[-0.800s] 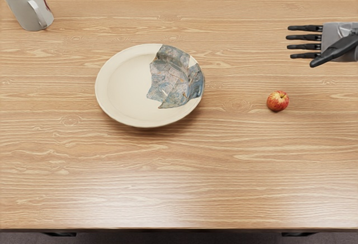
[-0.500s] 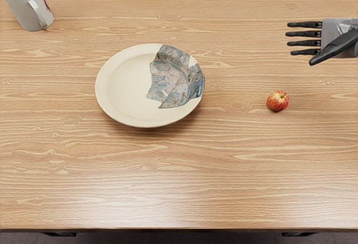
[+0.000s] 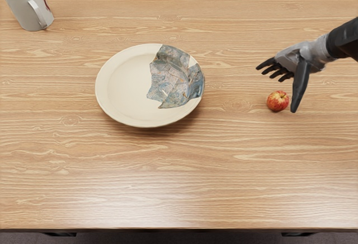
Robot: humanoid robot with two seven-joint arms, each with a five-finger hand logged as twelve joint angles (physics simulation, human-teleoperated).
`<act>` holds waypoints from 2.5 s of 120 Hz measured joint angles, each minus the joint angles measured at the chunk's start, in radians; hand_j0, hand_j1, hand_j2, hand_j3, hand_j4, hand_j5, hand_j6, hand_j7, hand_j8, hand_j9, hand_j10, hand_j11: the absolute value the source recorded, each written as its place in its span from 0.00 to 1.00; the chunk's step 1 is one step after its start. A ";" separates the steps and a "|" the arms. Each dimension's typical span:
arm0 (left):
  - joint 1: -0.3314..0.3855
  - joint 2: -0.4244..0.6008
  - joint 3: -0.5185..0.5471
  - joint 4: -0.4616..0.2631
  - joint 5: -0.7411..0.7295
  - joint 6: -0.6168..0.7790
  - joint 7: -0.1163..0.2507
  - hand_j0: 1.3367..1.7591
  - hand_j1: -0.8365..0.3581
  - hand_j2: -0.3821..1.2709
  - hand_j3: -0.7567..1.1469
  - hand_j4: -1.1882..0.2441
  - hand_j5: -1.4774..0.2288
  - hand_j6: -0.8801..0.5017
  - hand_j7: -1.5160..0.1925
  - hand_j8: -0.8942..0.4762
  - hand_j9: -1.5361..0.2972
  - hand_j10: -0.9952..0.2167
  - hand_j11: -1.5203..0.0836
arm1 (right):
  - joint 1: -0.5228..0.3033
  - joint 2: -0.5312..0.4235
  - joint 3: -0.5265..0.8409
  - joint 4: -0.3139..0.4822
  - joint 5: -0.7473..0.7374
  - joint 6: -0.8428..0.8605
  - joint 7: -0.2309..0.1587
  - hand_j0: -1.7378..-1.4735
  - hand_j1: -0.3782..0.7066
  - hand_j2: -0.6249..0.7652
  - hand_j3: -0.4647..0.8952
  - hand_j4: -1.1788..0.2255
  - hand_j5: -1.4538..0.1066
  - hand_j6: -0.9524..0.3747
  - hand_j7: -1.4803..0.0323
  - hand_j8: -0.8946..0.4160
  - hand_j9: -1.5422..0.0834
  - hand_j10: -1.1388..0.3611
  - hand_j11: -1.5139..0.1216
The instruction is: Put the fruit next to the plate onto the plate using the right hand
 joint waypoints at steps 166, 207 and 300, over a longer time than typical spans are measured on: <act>0.005 0.000 -0.003 0.002 0.000 0.000 0.000 0.76 0.99 0.23 0.40 0.83 0.87 0.64 0.89 0.65 0.84 0.82 0.95 | -0.100 -0.118 -0.354 0.540 -0.475 -1.202 0.000 0.30 0.24 0.42 0.34 0.70 0.77 0.56 0.81 0.53 0.79 0.63 0.77; 0.006 0.000 -0.006 0.001 0.000 0.000 0.000 0.76 0.99 0.23 0.40 0.83 0.87 0.64 0.89 0.65 0.84 0.82 0.95 | -0.118 -0.051 -0.355 0.532 -0.477 -1.215 0.000 0.30 0.26 0.42 0.34 0.68 0.75 0.55 0.79 0.52 0.78 0.61 0.75; 0.003 0.000 -0.002 0.000 0.000 0.000 0.000 0.76 0.99 0.23 0.40 0.83 0.87 0.64 0.89 0.65 0.84 0.82 0.95 | -0.151 -0.017 -0.355 0.484 -0.477 -1.216 0.000 0.30 0.33 0.41 0.34 0.64 0.70 0.51 0.74 0.47 0.73 0.57 0.71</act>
